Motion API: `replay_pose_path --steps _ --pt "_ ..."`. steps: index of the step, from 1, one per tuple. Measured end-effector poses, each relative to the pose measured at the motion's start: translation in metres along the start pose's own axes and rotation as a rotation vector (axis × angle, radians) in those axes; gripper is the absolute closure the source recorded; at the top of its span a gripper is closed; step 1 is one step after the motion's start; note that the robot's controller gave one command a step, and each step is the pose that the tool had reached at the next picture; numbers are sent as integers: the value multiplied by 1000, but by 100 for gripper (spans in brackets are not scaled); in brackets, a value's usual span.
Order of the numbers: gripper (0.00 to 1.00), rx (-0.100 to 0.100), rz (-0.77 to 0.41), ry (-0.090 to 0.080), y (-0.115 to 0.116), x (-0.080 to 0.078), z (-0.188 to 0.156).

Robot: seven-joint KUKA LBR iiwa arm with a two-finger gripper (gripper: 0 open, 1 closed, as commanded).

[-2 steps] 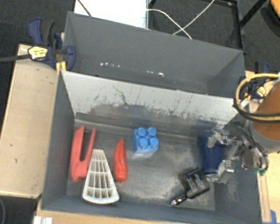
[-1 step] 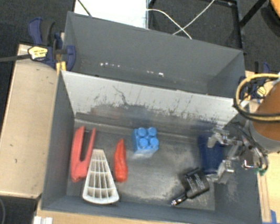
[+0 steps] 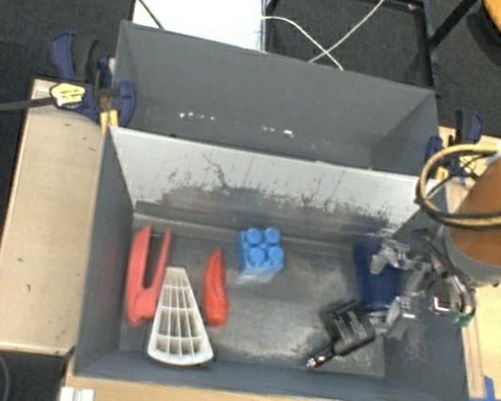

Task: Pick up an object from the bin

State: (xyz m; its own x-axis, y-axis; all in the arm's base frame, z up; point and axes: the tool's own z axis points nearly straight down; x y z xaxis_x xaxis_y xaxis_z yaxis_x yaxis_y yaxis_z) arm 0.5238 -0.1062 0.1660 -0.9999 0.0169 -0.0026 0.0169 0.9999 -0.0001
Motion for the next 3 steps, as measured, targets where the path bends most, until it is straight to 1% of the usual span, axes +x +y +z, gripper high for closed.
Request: replay_pose_path --steps 1,2,3 --pt "0 -1 13 3 1 0 11" --pt "0 -1 19 0 -3 -1 11" --pt "0 0 -57 -3 -14 -12 33"
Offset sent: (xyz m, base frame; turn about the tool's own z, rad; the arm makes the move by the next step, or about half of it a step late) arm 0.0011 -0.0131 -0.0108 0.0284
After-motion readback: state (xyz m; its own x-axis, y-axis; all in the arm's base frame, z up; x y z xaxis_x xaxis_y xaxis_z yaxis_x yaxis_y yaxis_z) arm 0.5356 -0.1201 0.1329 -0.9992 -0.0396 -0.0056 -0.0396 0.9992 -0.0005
